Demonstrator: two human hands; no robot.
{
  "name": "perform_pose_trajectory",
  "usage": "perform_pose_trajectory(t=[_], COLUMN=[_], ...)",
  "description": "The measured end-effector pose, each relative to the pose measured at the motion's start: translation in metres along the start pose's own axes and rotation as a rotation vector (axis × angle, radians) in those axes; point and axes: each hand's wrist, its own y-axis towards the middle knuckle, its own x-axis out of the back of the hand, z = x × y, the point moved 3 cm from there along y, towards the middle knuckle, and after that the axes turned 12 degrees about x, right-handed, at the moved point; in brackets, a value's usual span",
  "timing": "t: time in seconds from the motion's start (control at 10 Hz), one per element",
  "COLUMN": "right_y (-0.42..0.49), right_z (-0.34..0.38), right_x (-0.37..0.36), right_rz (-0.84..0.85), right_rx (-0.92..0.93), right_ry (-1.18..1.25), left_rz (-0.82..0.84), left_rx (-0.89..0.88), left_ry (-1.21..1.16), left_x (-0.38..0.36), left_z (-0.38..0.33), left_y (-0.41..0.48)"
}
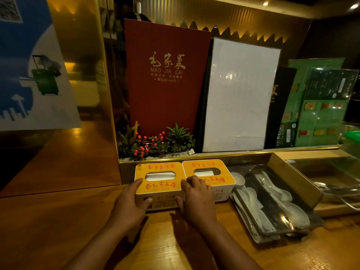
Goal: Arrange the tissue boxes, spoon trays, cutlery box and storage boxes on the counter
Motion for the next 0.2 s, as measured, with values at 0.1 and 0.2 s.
perform_pose_trajectory(t=[0.1,0.2], right_y=[-0.007,-0.015], right_z=[0.000,-0.009], right_x=[0.009,0.025], right_rz=[0.069,0.080], right_rx=[0.015,-0.047], right_ry=[0.108,0.247], left_rz=[0.016,0.020], left_rx=[-0.032,-0.067], left_ry=[0.175,0.219], left_x=[0.003,0.011], left_z=[-0.004,-0.021], left_y=[-0.008,-0.017])
